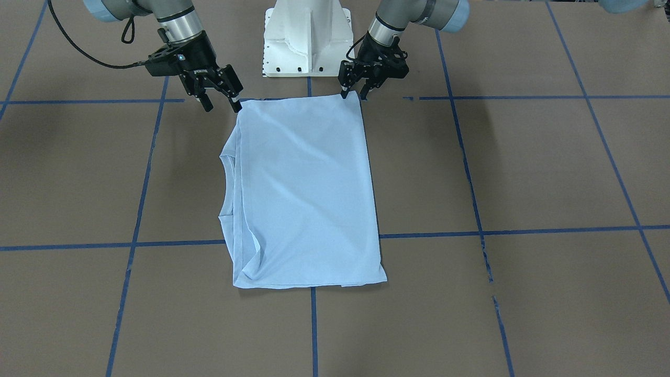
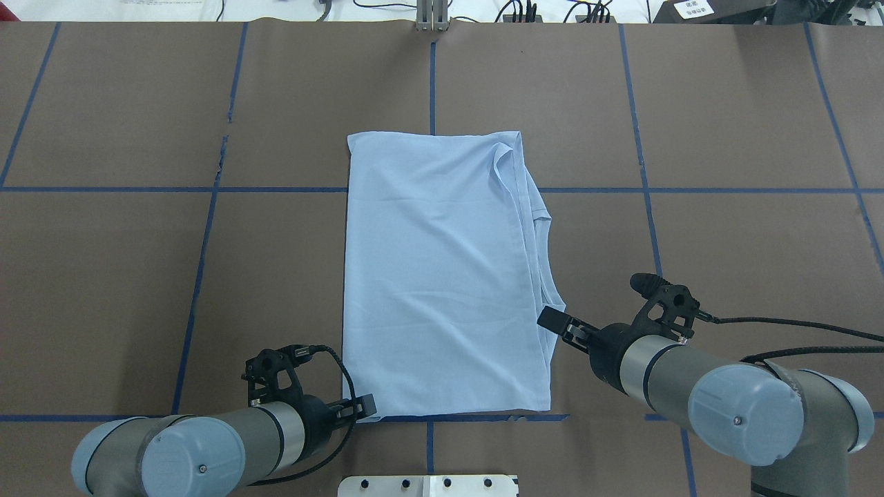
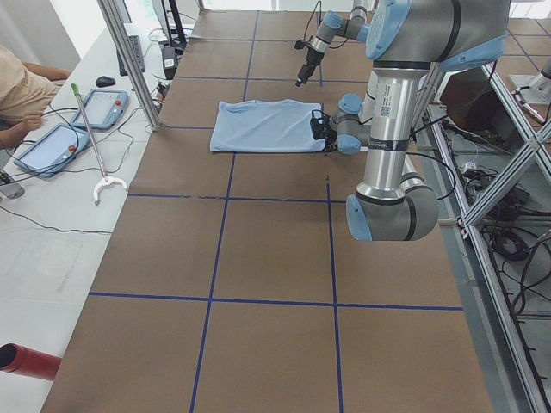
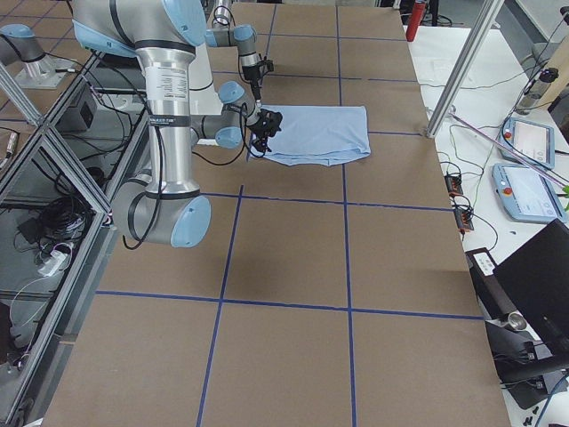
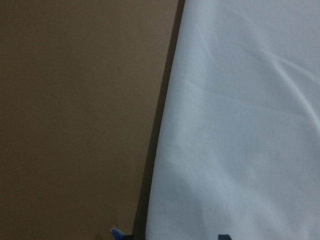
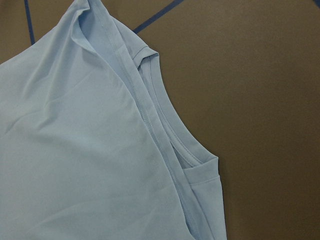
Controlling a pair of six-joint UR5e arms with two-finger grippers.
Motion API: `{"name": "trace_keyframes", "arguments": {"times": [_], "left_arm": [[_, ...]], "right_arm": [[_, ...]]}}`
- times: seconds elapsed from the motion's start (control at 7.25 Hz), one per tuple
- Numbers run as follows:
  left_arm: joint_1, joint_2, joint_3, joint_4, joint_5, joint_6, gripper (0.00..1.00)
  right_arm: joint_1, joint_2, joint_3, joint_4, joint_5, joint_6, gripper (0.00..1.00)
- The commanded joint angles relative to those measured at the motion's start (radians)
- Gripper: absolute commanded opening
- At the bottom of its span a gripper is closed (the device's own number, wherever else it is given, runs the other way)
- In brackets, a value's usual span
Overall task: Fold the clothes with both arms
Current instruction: 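Grasp the near corners of the shirt with the left and right grippers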
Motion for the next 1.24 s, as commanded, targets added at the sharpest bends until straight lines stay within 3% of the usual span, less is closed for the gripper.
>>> {"name": "trace_keyframes", "arguments": {"times": [0.0,0.41,0.55,0.69,1.1], "left_arm": [[0.002,-0.009,0.014,0.003,-0.002,-0.001,0.63],[0.002,-0.030,0.031,0.003,-0.003,-0.001,0.60],[0.002,-0.030,0.030,0.003,-0.002,-0.001,0.37],[0.002,-0.029,0.030,0.003,-0.003,0.001,0.05],[0.001,-0.030,0.014,0.003,-0.003,0.002,0.00]], "right_arm": [[0.000,0.001,-0.003,0.001,0.000,0.000,1.00],[0.000,0.001,-0.003,0.001,-0.005,0.000,1.00],[-0.002,0.001,-0.003,0.001,-0.005,0.000,1.00],[-0.003,0.001,-0.003,0.001,-0.005,0.000,1.00],[-0.025,0.033,-0.018,-0.034,-0.023,0.078,0.98]]}}
